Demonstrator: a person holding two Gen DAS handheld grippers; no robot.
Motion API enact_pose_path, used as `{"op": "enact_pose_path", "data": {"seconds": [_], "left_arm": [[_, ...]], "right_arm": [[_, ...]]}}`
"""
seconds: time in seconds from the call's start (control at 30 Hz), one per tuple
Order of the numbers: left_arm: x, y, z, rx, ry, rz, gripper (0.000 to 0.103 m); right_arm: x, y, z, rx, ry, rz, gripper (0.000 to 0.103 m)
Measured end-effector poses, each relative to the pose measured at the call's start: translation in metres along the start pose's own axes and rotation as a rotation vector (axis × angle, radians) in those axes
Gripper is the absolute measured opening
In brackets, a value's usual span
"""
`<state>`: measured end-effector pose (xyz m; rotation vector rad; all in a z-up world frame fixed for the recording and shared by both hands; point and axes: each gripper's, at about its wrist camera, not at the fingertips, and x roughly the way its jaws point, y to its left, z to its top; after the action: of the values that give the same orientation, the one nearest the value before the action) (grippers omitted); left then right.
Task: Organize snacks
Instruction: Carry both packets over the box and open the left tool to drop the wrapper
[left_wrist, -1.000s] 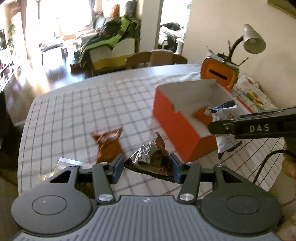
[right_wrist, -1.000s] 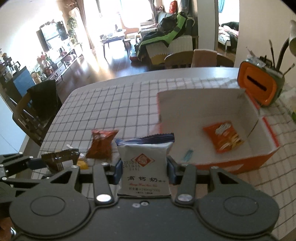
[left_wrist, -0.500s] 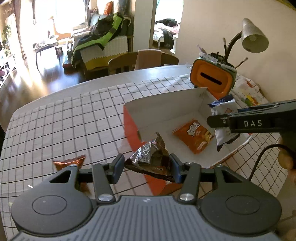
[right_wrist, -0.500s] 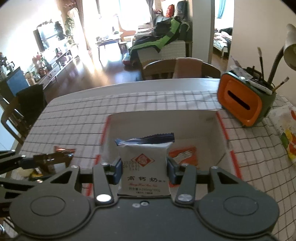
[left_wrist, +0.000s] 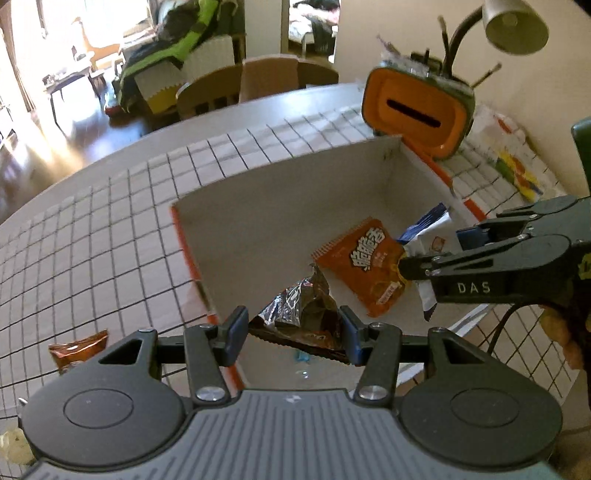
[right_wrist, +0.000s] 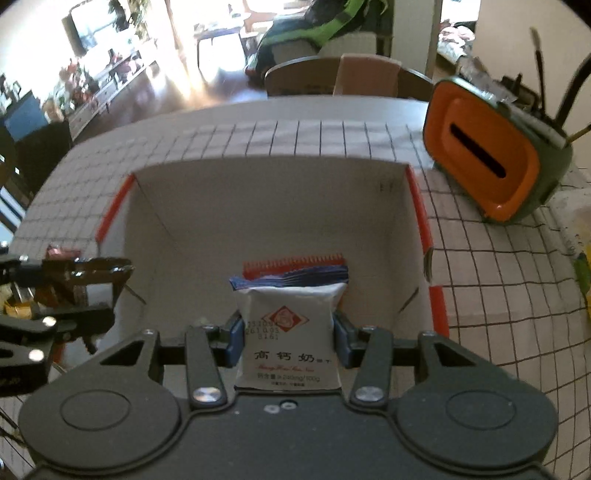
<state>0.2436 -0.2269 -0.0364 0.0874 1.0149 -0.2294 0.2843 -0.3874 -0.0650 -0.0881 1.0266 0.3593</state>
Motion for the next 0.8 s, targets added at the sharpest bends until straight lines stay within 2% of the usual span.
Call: {"op": "enact_pose_path", "data": {"seconds": [0.47,0.8], "left_arm": [[0.067,-0.025,0.013,0.067,0.174,0.039,0.052],[0.077,-0.031,0.010,0.095,0.201,0.039,0.053]], "right_arm": [[0.042,-0.001,-0.008,-0.095,0.100,-0.017,0.047],[0.047,-0.001,-0.009,-0.122,0.116,0.004,0.047]]}}
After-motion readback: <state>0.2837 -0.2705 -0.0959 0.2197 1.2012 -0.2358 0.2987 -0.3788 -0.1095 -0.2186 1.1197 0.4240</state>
